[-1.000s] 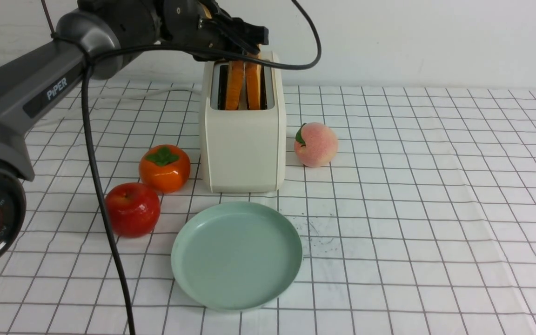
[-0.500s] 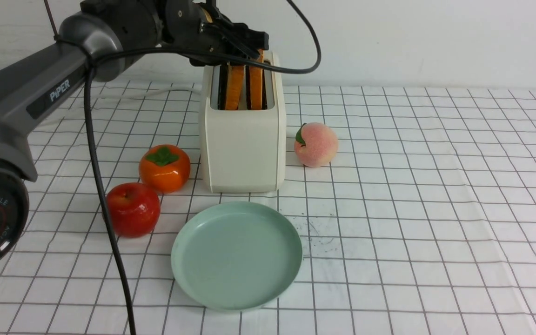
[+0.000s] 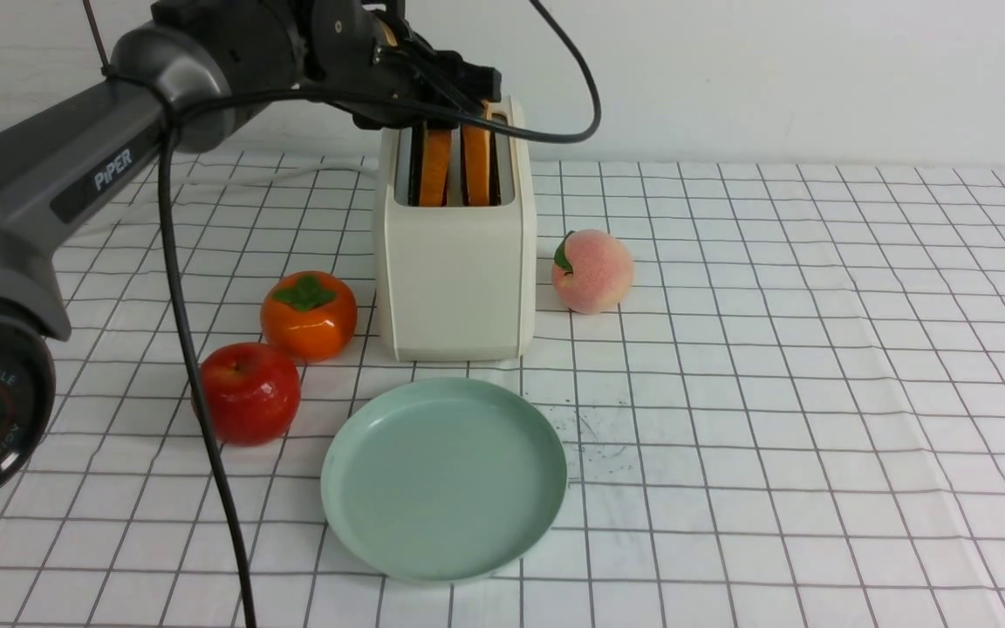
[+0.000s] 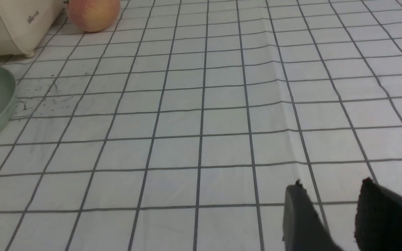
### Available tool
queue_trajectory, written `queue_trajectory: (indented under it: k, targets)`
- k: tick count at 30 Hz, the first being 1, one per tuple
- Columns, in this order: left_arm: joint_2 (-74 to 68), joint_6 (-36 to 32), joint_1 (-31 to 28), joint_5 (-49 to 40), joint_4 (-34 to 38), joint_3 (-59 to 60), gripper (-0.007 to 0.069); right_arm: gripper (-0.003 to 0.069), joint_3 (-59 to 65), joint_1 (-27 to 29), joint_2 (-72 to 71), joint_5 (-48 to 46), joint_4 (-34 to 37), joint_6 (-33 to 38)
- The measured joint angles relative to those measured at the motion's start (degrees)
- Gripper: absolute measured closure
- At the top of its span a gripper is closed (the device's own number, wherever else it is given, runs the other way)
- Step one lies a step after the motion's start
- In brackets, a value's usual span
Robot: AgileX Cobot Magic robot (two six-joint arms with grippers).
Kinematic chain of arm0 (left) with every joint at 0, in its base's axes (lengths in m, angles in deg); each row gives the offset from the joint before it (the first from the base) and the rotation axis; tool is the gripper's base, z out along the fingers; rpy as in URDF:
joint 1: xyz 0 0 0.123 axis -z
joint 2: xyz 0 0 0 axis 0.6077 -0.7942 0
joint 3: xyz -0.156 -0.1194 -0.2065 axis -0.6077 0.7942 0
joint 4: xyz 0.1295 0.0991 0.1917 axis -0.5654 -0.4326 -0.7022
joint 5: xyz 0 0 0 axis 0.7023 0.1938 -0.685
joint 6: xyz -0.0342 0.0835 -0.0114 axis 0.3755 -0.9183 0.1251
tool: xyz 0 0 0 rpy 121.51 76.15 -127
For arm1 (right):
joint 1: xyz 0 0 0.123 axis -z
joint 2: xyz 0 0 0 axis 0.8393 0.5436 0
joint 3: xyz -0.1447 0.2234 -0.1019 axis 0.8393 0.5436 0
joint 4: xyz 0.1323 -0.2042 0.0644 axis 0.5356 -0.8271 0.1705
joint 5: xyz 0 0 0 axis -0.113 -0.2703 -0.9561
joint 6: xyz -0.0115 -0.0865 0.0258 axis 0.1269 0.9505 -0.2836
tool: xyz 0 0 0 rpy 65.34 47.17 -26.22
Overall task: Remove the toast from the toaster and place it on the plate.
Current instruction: Use the left arm to take out a slice of bread
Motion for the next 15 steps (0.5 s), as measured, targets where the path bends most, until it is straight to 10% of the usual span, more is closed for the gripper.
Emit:
queue_trajectory:
  k: [15]
  targets:
    - [0.1, 0.0, 0.0, 0.3, -1.0, 0.0, 0.0498, 0.0419, 0.0, 0.0, 0.0, 0.0, 0.0, 0.0]
